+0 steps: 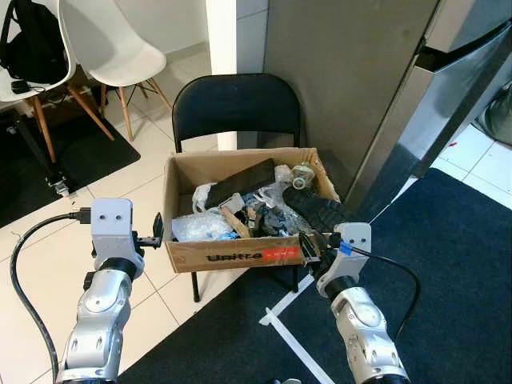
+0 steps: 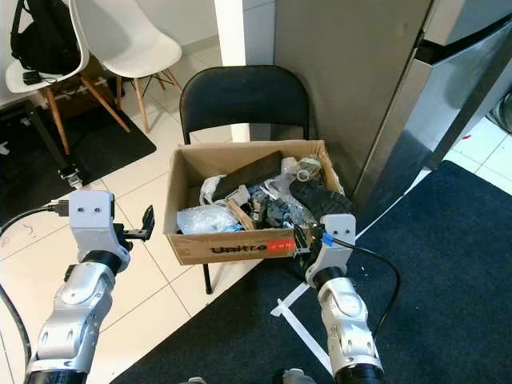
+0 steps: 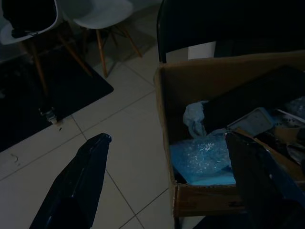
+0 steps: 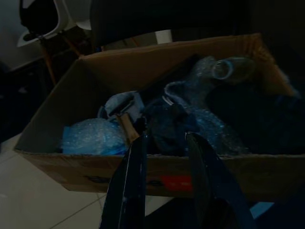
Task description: Picking trash to rubbish bin
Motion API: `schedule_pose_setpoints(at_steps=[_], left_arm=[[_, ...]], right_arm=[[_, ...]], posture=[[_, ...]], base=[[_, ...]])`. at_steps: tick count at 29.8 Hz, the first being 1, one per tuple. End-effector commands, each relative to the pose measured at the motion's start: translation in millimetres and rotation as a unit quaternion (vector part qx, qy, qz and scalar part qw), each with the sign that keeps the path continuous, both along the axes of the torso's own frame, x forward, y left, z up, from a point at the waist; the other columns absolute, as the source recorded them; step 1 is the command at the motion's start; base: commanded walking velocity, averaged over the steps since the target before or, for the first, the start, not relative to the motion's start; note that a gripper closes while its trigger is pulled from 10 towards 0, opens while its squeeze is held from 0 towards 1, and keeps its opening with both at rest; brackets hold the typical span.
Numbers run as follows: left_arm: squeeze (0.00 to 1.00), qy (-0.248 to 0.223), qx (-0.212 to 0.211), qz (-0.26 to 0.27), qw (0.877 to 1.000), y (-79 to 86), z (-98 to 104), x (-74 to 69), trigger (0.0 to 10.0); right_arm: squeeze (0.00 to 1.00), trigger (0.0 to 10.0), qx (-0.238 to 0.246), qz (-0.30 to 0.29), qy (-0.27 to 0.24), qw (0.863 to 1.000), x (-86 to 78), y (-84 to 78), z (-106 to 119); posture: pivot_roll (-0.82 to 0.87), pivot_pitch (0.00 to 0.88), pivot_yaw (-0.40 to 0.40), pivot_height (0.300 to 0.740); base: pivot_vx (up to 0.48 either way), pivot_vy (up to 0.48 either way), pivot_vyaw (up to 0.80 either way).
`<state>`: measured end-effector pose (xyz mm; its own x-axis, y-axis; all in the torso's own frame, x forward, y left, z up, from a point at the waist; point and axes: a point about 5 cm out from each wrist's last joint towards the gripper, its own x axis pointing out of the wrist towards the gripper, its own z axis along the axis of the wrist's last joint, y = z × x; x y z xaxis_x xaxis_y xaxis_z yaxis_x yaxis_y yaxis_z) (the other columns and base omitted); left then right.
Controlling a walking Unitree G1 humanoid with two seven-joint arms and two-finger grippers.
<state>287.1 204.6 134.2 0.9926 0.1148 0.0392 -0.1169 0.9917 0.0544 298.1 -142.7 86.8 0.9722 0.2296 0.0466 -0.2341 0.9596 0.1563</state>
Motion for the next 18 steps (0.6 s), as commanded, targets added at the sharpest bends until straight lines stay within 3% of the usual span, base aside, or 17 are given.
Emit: schedule_pose_setpoints(at_steps=[1,5,9,12,18], left_arm=[[0.00,0.015,0.000,-0.008,1.000,-2.4,-6.9,-1.8,10.0],[0.00,0.014,0.007,-0.010,1.000,-5.0,-6.7,-1.7,10.0],[0.00,0.020,0.010,-0.018,1.000,-7.5,-9.2,-2.3,10.0],[0.00,0.015,0.013,-0.017,1.000,-8.2,-7.0,1.5,10.0],[0.00,0.023,0.003,-0.022,0.999,-9.6,-9.4,2.5,10.0]], right_arm=[[0.00,10.0,0.004,0.007,0.012,1.000,-4.4,2.2,-6.3],[0.00,10.0,0.008,0.000,0.016,1.000,-5.4,-0.3,-7.8],[0.00,10.0,-0.026,-0.027,0.021,0.999,-4.6,-5.7,-12.2],[0.00,10.0,0.002,-0.039,0.027,0.999,-3.0,-9.3,-12.4],[0.00,10.0,0.008,-0.050,0.040,0.998,-6.2,-14.3,-16.2]], posture=[[0.08,0.167,0.021,0.740],[0.09,0.162,0.013,0.740],[0.08,0.168,0.018,0.740],[0.08,0.167,0.029,0.740],[0.08,0.163,0.024,0.740]], base=[[0.000,0.000,-0.44],[0.000,0.000,-0.80],[0.000,0.000,-0.80],[0.000,0.000,-0.80],[0.000,0.000,-0.80]])
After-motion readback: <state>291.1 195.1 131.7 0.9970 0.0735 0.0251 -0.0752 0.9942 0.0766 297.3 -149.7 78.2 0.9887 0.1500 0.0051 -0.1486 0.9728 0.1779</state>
